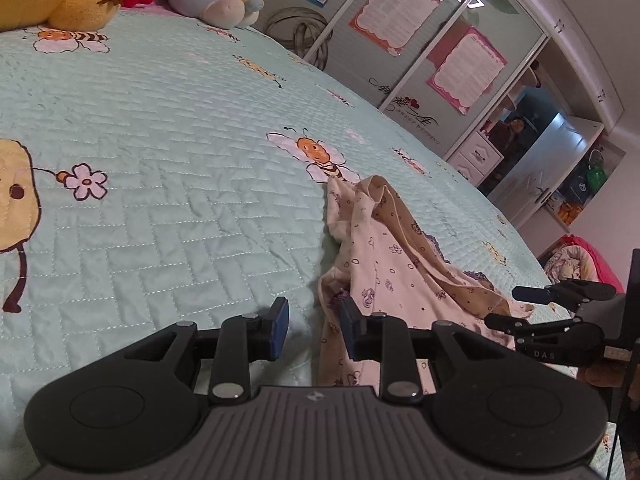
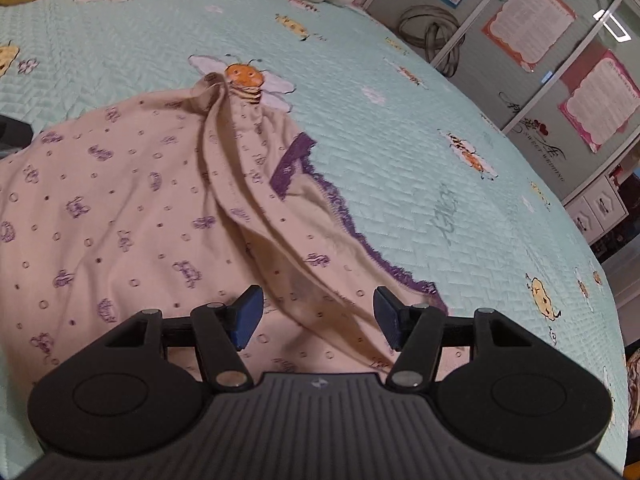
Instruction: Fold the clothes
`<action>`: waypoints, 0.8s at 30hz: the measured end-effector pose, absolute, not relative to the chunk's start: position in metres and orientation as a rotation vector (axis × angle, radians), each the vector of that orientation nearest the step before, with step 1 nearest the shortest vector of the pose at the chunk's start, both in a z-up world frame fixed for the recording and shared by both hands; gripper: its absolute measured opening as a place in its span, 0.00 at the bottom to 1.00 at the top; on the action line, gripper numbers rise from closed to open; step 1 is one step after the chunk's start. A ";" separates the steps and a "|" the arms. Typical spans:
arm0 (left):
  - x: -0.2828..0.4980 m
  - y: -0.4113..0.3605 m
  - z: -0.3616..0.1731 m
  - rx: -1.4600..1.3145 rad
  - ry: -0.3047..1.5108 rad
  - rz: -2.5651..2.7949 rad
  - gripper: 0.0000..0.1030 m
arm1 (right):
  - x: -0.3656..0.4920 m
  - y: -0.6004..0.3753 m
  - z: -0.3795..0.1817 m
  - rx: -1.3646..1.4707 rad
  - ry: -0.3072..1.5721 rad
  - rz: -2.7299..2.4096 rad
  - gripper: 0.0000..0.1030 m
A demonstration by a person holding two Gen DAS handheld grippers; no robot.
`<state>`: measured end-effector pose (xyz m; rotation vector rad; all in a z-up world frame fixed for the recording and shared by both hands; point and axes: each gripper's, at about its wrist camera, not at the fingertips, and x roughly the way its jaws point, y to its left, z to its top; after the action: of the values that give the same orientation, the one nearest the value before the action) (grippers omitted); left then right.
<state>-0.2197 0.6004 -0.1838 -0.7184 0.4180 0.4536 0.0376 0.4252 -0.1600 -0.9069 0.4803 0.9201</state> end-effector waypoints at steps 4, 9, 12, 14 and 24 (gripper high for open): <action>-0.221 0.597 -0.182 -0.710 0.415 0.448 0.29 | 0.032 0.425 -0.165 -0.959 0.450 0.890 0.60; -0.219 0.593 -0.183 -0.681 0.410 0.455 0.32 | 0.047 0.419 -0.178 -0.935 0.472 0.839 0.60; -0.218 0.589 -0.184 -0.667 0.404 0.445 0.33 | 0.064 0.420 -0.183 -0.886 0.504 0.844 0.61; -0.217 0.586 -0.185 -0.654 0.403 0.439 0.34 | 0.079 0.427 -0.180 -0.851 0.493 0.819 0.62; -0.215 0.588 -0.193 -0.649 0.420 0.447 0.34 | 0.125 0.422 -0.150 -0.503 0.537 0.627 0.62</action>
<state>-0.2150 0.5882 -0.1928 -0.6495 0.4197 0.4467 0.1248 0.4221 -0.1497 -0.5032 0.5366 0.6266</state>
